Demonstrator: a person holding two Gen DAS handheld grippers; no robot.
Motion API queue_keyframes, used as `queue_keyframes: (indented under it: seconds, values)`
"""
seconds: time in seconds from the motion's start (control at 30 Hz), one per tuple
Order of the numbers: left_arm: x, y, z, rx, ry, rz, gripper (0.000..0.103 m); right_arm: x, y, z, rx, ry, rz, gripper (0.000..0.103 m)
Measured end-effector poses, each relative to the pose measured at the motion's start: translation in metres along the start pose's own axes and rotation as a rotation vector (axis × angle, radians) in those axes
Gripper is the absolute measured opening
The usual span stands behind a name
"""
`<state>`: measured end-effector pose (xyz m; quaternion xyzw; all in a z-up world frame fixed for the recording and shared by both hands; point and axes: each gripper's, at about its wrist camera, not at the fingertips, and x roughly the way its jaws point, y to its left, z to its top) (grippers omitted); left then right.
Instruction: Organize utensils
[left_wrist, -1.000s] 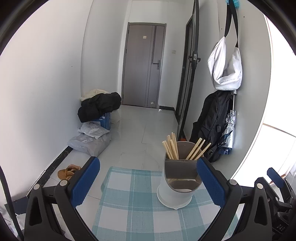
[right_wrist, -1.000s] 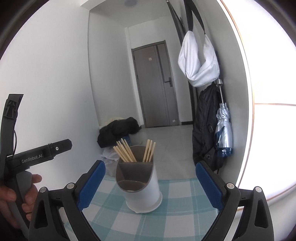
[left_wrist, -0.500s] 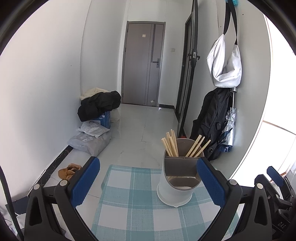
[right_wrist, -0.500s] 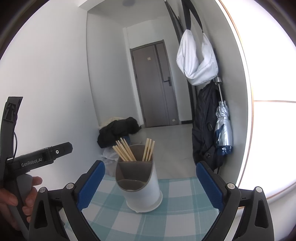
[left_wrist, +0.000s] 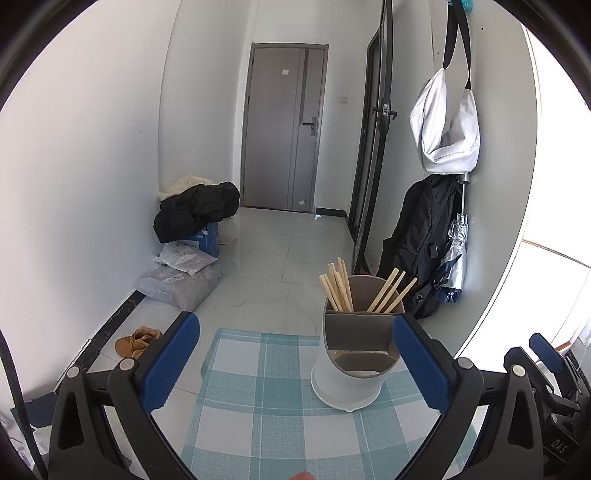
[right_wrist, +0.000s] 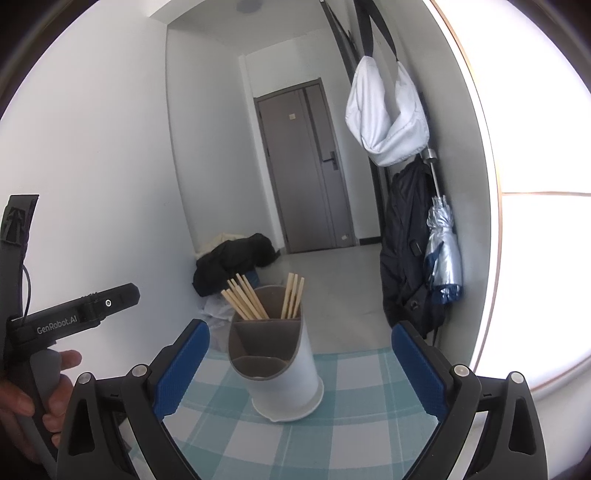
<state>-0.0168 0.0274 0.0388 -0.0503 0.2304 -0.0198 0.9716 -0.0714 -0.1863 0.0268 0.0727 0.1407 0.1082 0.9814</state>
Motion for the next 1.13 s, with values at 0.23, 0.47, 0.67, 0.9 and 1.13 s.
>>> queue_keyframes:
  seconds: [0.23,0.47,0.67,0.9,1.13]
  values:
    - [-0.0006,-0.0011,-0.0002,-0.008,-0.002,0.012,0.102,-0.0015,-0.0006,-0.0002,0.005,-0.004,-0.005,0.100]
    - [-0.0010,-0.0002,-0.0006,-0.018,-0.003,0.003,0.102,-0.0006,0.0005,-0.0011,0.002,-0.002,-0.009,0.100]
    - [-0.0018,-0.0021,-0.0020,-0.012,-0.004,-0.001,0.102,-0.0001,-0.0001,-0.0009,0.004,0.001,-0.010,0.100]
    - [-0.0002,-0.0010,-0.0022,-0.022,0.002,-0.007,0.102,0.0025,-0.0007,-0.0023,0.005,0.007,-0.023,0.100]
    - [-0.0013,0.0004,-0.0026,-0.027,-0.005,-0.014,0.102,0.0029,-0.0012,-0.0043,0.005,0.010,-0.028,0.100]
